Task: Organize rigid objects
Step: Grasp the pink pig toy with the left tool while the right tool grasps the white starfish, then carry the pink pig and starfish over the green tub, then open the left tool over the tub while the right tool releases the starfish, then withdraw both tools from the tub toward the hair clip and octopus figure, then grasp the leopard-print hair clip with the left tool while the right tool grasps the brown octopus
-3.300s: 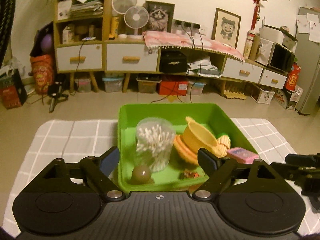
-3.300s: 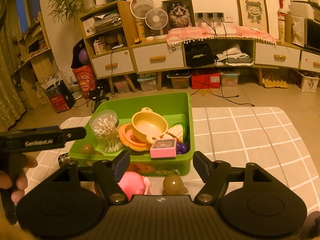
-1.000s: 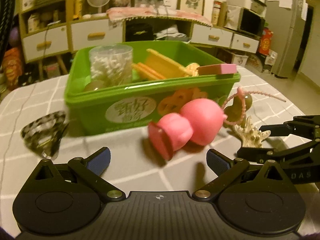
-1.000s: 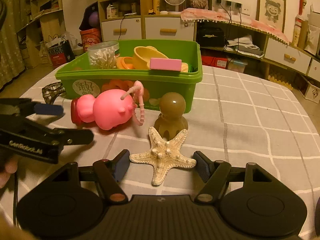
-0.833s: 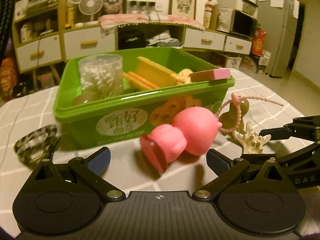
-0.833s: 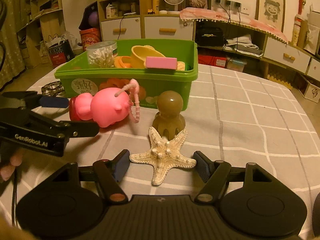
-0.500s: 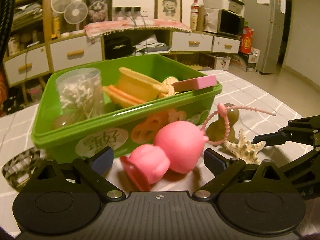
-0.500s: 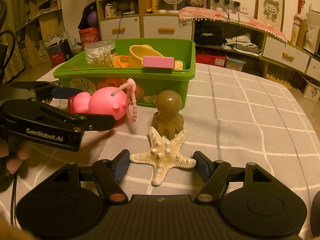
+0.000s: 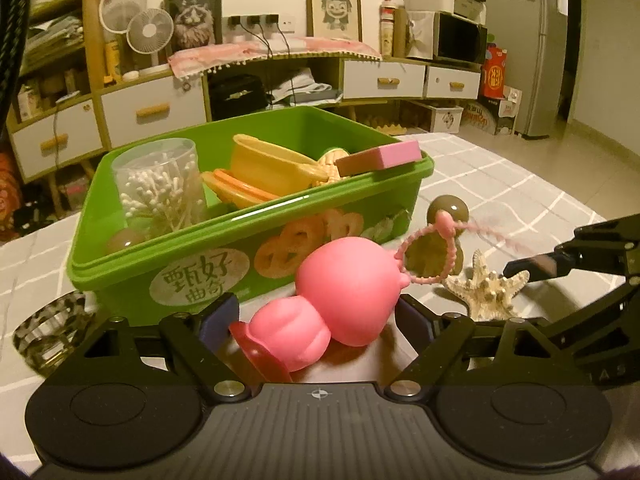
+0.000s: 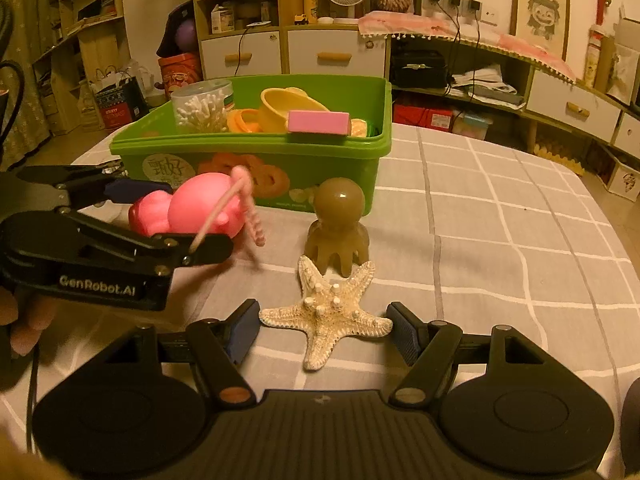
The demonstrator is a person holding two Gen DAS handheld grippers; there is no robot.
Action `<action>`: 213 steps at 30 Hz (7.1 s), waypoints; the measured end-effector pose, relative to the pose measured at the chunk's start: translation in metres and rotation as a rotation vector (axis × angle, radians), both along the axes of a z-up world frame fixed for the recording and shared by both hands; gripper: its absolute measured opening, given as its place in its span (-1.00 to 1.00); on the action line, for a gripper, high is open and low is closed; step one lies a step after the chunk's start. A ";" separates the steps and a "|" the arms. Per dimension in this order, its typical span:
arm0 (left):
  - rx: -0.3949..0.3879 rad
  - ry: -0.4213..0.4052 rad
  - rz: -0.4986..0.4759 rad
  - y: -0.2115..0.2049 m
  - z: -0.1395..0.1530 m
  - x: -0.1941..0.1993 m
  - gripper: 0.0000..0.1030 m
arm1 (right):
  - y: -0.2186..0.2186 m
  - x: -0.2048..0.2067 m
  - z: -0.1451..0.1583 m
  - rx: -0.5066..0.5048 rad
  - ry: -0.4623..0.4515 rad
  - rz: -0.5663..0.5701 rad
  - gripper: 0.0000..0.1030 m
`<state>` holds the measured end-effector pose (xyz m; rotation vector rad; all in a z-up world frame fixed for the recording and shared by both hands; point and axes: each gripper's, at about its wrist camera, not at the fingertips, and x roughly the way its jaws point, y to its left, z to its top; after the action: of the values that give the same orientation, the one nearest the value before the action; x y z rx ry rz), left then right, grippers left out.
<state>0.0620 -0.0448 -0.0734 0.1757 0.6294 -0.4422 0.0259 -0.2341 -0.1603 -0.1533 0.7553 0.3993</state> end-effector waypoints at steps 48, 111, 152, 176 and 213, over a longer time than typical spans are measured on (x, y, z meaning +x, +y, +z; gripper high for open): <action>-0.226 0.109 0.180 0.037 0.080 0.039 0.66 | -0.003 0.009 0.078 0.191 -0.103 -0.043 0.04; -0.034 0.152 0.061 0.024 0.089 0.050 0.94 | -0.003 0.076 0.108 0.377 0.093 -0.175 0.25; 0.028 0.175 0.230 0.111 0.026 -0.015 0.96 | 0.041 -0.006 0.035 0.058 0.144 -0.009 0.28; 0.022 0.160 0.320 0.124 -0.013 -0.005 0.97 | 0.044 -0.012 -0.004 -0.060 0.078 -0.046 0.74; -0.043 0.072 0.444 0.133 -0.009 0.031 0.59 | 0.031 0.045 -0.006 -0.015 0.035 -0.177 0.69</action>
<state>0.0935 0.0879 -0.0822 -0.0230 0.7069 -0.0337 0.0709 -0.2029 -0.1667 -0.0928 0.7999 0.2285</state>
